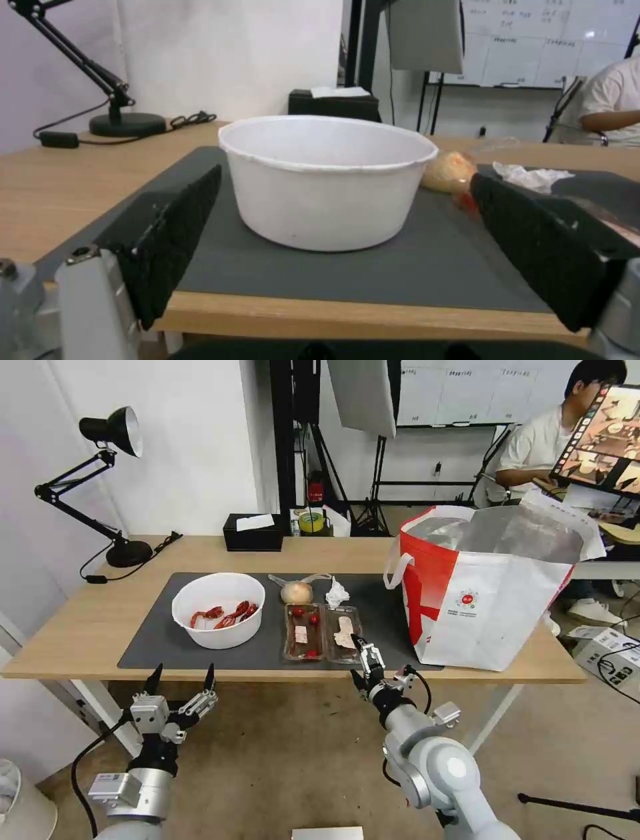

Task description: Pick up the trash from the table and place it into the takeout bag.

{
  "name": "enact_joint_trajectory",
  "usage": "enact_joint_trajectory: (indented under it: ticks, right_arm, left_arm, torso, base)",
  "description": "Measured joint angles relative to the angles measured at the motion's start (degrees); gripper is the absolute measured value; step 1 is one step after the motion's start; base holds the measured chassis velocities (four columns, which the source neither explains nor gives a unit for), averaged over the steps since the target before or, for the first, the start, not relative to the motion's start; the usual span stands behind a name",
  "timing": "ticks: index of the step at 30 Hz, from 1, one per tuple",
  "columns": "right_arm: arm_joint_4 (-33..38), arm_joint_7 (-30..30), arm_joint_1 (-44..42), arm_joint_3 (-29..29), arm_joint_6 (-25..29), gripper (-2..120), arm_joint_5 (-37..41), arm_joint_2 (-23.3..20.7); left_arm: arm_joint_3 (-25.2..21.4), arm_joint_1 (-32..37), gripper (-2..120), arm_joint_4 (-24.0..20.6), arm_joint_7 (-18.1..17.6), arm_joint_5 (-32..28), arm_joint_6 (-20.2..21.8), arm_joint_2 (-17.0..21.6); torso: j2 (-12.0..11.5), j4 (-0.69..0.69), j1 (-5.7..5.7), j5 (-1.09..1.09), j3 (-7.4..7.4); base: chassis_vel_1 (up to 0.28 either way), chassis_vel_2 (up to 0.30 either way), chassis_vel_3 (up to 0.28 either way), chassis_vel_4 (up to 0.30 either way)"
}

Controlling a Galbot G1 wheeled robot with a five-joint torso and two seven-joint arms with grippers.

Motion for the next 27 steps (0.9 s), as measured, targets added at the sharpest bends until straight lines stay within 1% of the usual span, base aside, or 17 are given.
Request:
enact_joint_trajectory:
  ticks: [13,27]
  right_arm:
    - [-2.18,-0.13,1.72,-0.82,-0.04,100,-0.09,1.93]
    - [-5.02,-0.59,3.95,-2.61,-0.29,100,-0.19,4.96]
  left_arm:
    - [-0.33,0.12,100,0.3,0.07,-0.71,-0.25,0.55]
    - [-0.48,0.08,100,0.77,0.07,-0.88,-0.32,0.83]
  torso:
    - [0.0,0.0,0.0,0.0,0.0]
    - [0.0,0.0,0.0,0.0,0.0]
  base:
    - [0.0,0.0,0.0,0.0]
    - [0.0,0.0,0.0,0.0]
